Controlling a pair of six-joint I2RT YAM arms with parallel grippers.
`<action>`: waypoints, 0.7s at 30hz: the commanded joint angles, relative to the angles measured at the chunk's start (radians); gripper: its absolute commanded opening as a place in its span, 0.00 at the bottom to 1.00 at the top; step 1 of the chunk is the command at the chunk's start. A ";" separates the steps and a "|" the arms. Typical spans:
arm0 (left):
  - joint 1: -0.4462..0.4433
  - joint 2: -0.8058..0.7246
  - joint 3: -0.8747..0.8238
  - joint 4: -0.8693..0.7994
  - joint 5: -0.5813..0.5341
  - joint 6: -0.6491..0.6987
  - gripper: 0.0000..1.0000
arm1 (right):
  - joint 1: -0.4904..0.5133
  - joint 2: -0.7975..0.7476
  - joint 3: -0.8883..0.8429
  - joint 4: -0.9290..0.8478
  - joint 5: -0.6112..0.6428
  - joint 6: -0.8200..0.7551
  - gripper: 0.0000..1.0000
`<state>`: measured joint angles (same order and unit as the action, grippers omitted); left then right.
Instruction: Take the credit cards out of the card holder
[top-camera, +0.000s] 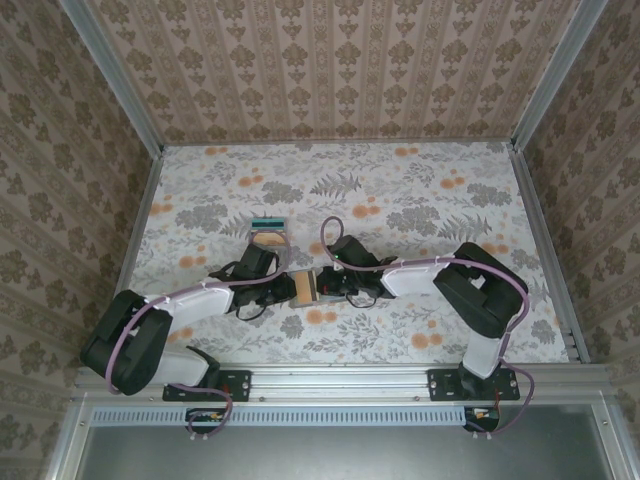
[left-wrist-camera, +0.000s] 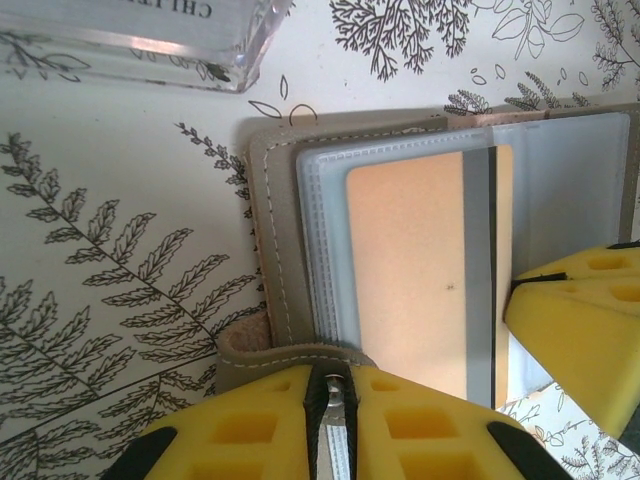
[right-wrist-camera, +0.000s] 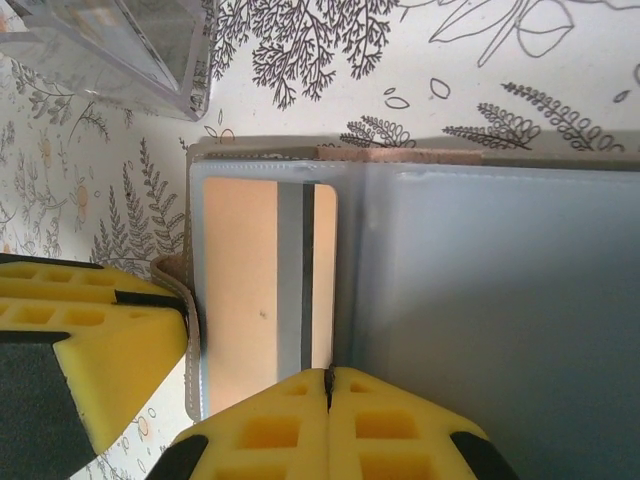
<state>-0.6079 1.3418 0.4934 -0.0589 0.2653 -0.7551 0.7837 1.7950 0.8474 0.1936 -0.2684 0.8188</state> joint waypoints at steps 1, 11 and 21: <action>-0.007 0.019 0.004 -0.046 -0.017 0.001 0.17 | -0.009 -0.029 -0.020 -0.006 0.024 0.008 0.00; -0.007 0.019 0.004 -0.044 -0.014 0.003 0.17 | -0.013 -0.031 -0.021 0.021 0.004 0.009 0.05; -0.007 0.021 0.005 -0.042 -0.007 0.005 0.15 | -0.013 0.051 0.004 0.084 -0.054 0.039 0.19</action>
<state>-0.6079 1.3418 0.4934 -0.0597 0.2649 -0.7551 0.7765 1.8153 0.8364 0.2550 -0.3008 0.8417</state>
